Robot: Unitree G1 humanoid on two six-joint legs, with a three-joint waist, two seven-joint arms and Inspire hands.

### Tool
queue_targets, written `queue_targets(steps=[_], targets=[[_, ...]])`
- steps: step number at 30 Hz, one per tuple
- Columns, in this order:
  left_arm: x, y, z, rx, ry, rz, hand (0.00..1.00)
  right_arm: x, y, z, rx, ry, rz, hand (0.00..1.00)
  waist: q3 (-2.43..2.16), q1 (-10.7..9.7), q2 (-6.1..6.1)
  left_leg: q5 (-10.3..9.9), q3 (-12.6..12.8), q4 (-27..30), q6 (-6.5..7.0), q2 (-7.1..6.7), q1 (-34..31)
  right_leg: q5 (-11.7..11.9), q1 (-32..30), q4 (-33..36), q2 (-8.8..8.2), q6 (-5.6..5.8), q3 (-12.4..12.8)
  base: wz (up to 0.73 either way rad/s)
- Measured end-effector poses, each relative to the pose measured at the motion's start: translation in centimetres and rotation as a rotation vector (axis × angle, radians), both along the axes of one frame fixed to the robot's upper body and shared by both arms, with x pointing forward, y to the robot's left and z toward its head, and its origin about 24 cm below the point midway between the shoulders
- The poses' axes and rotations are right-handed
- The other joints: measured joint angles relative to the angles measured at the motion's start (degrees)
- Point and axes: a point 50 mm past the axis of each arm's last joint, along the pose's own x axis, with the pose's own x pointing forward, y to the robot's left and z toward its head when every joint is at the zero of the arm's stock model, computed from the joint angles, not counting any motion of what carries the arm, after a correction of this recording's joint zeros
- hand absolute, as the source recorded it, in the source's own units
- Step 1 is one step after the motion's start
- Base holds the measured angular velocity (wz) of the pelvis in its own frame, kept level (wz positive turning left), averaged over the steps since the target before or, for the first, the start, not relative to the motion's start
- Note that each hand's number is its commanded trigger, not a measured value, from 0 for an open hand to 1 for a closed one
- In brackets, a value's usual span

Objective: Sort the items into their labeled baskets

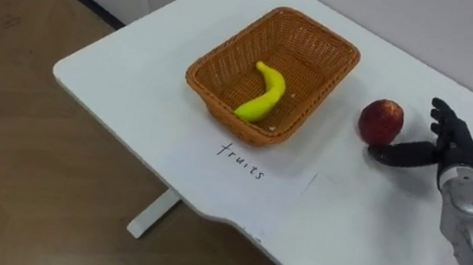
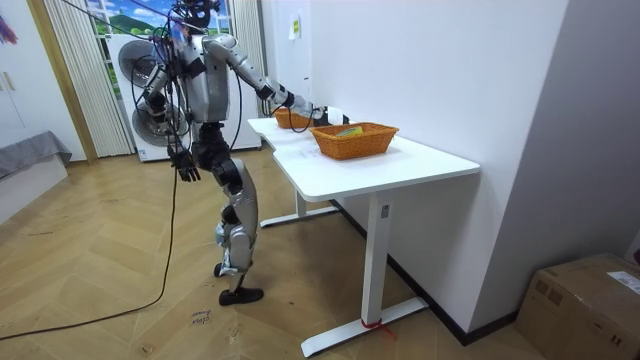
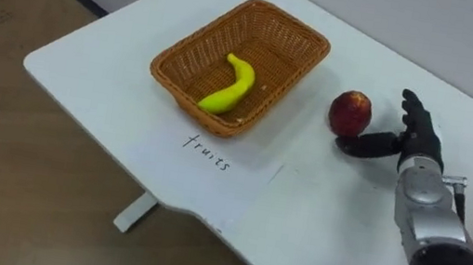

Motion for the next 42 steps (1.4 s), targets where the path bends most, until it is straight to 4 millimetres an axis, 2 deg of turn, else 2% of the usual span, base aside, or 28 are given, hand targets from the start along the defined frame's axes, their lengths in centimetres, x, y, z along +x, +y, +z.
queue_targets(steps=[2,6,15,17,26,32,42], targets=[[0.7,-0.4,-0.1,-0.024,-0.02,0.008,0.0,0.5,0.2,0.8,-0.005,-0.025,-0.007,0.0,0.15,0.01,-0.17,0.01,0.13,0.67,-0.06,0.24,-1.73,0.15,-1.73,0.59,0.1,-0.26,0.04,-0.05],[2.4,-0.6,0.0,-0.031,-0.074,0.022,0.0,1.3,0.5,1.8,-0.021,-0.058,-0.005,0.0,0.56,0.8,-1.39,0.27,0.63,1.25,-0.45,0.77,-4.48,0.25,-4.89,1.59,0.21,-0.88,0.22,-0.08],[3.7,-0.9,-0.2,-0.02,-0.094,0.002,0.0,2.2,0.8,3.3,-0.021,-0.106,-0.011,0.0,0.66,1.31,-1.54,0.93,1.2,0.98,-0.87,0.86,-6.68,-0.03,-8.36,2.85,-0.21,-1.7,0.95,-0.05],[3.9,-0.9,-0.2,-0.016,-0.097,0.001,0.0,2.5,0.9,3.8,-0.023,-0.116,-0.014,0.0,0.92,1.26,-1.55,1.22,1.2,0.78,-0.98,0.72,-6.93,-0.29,-8.89,3.52,-0.68,-1.89,0.95,0.03],[5.6,-1.8,-0.4,-0.015,-0.121,-0.045,0.0,3.5,1.1,5.6,-0.023,-0.178,-0.031,0.0,1.24,1.3,-1.7,1.91,1.15,1.48,-1.54,0.97,-10.4,-0.89,-12.88,5.79,-1.08,-2.72,1.07,0.01],[5.8,-2.2,-0.7,-0.025,-0.109,-0.062,0.0,3.7,1.2,6.2,-0.031,-0.207,-0.025,0.0,1.34,1.74,-1.6,2.12,1.81,1.54,-1.71,0.96,-11.24,-1.37,-14.54,7.41,-1.79,-3.26,1.17,-0.04],[6.7,-2.5,-1.0,-0.031,-0.11,-0.056,0.0,3.8,1.6,6.2,-0.068,-0.205,0.004,0.0,1.63,2.09,-1.68,2.12,2.34,1.55,-1.83,1.48,-11.28,-1.43,-14.77,7.41,-1.44,-3.52,1.52,-0.02]])
